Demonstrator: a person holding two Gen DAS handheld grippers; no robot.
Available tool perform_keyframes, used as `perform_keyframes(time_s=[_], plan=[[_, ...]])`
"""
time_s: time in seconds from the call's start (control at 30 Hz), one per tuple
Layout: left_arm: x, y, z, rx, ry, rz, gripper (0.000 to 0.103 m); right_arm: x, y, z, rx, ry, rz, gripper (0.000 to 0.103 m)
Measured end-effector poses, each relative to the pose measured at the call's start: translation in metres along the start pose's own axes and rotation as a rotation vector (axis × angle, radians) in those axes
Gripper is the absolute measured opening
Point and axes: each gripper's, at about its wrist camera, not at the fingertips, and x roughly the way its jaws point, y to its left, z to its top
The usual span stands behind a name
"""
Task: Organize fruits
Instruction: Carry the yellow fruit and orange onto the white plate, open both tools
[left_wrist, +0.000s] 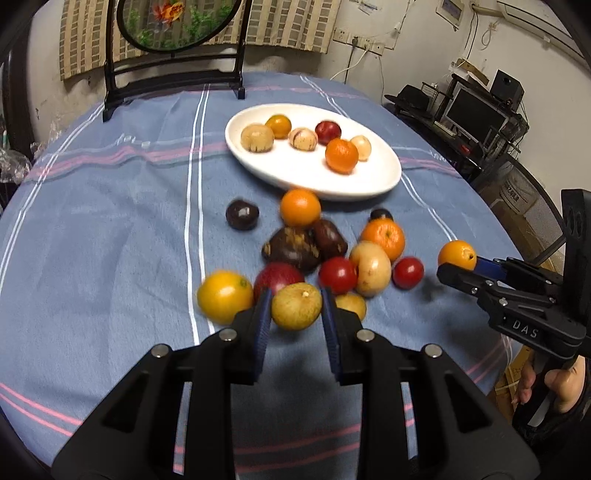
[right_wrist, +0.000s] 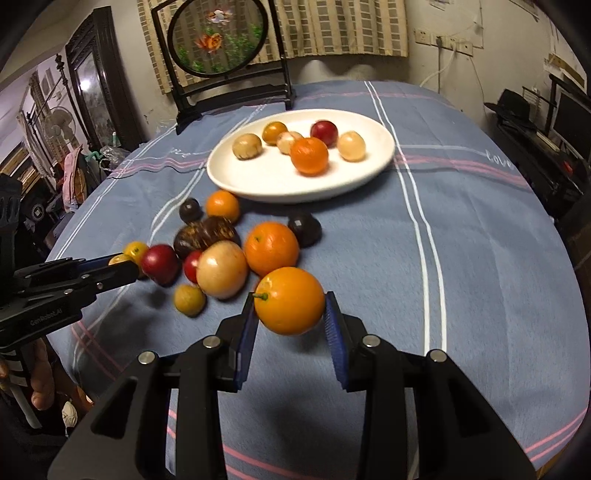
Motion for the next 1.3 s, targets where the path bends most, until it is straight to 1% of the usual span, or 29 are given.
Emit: perform_keyframes(time_s=[0.13, 0.23, 0.3, 0.33, 0.43, 0.5, 0.63, 0.8, 0.83, 0.87, 0.9, 0.93, 0.97, 1.0, 1.07, 1.1, 1.17, 1.23, 1.27, 1.3], plan=[[0.003, 0.002, 0.034, 0.018, -0.031, 0.010, 0.027, 0.004, 0.005, 0.027, -0.032, -0.030, -0.001, 0.036], [0.016, 0.006, 0.075, 0.021, -0.027, 0.014, 0.027, 0.015, 0.001, 0.056, -0.037, -0.035, 0.009, 0.036], [0.030, 0.008, 0.102, 0.023, -0.014, 0.004, 0.027, 0.026, -0.003, 0.080, -0.045, -0.034, -0.011, 0.036], [0.042, 0.009, 0.122, 0.020, 0.002, 0.003, 0.027, 0.031, -0.005, 0.088, -0.048, -0.033, -0.023, 0.036], [0.074, 0.010, 0.154, 0.013, 0.040, 0.005, 0.027, 0.059, -0.016, 0.113, -0.050, -0.008, -0.065, 0.036], [0.100, 0.010, 0.166, 0.001, 0.077, 0.015, 0.027, 0.081, -0.027, 0.123, -0.024, 0.024, -0.071, 0.036], [0.133, 0.007, 0.170, 0.002, 0.121, 0.016, 0.027, 0.107, -0.041, 0.127, 0.003, 0.069, -0.077, 0.036], [0.152, 0.004, 0.174, 0.009, 0.145, 0.019, 0.028, 0.118, -0.046, 0.128, 0.001, 0.079, -0.085, 0.036], [0.156, 0.005, 0.175, 0.003, 0.144, 0.022, 0.029, 0.119, -0.047, 0.129, 0.001, 0.074, -0.088, 0.036], [0.157, 0.005, 0.176, 0.000, 0.140, 0.025, 0.040, 0.119, -0.046, 0.131, -0.001, 0.069, -0.093, 0.036], [0.157, 0.006, 0.178, -0.003, 0.133, 0.033, 0.051, 0.120, -0.046, 0.132, -0.006, 0.069, -0.100, 0.044], [0.153, 0.006, 0.180, -0.008, 0.117, 0.047, 0.070, 0.119, -0.045, 0.134, -0.011, 0.061, -0.123, 0.053], [0.147, 0.007, 0.182, -0.015, 0.096, 0.052, 0.073, 0.116, -0.044, 0.135, -0.012, 0.049, -0.139, 0.066], [0.139, 0.008, 0.182, -0.017, 0.078, 0.051, 0.074, 0.111, -0.044, 0.136, -0.017, 0.033, -0.149, 0.066], [0.117, 0.008, 0.182, -0.013, 0.047, 0.053, 0.084, 0.096, -0.040, 0.136, -0.030, 0.014, -0.165, 0.066], [0.104, 0.009, 0.180, -0.016, 0.022, 0.061, 0.086, 0.088, -0.039, 0.134, -0.033, 0.008, -0.171, 0.066], [0.073, 0.009, 0.169, -0.015, -0.035, 0.088, 0.096, 0.064, -0.033, 0.124, -0.038, -0.012, -0.170, 0.066], [0.046, 0.007, 0.149, 0.004, -0.074, 0.120, 0.099, 0.045, -0.027, 0.108, -0.043, -0.022, -0.159, 0.083], [0.038, 0.006, 0.139, 0.009, -0.084, 0.128, 0.100, 0.035, -0.022, 0.097, -0.046, -0.031, -0.152, 0.100], [0.030, 0.005, 0.128, 0.014, -0.091, 0.132, 0.100, 0.029, -0.019, 0.089, -0.050, -0.039, -0.146, 0.102]])
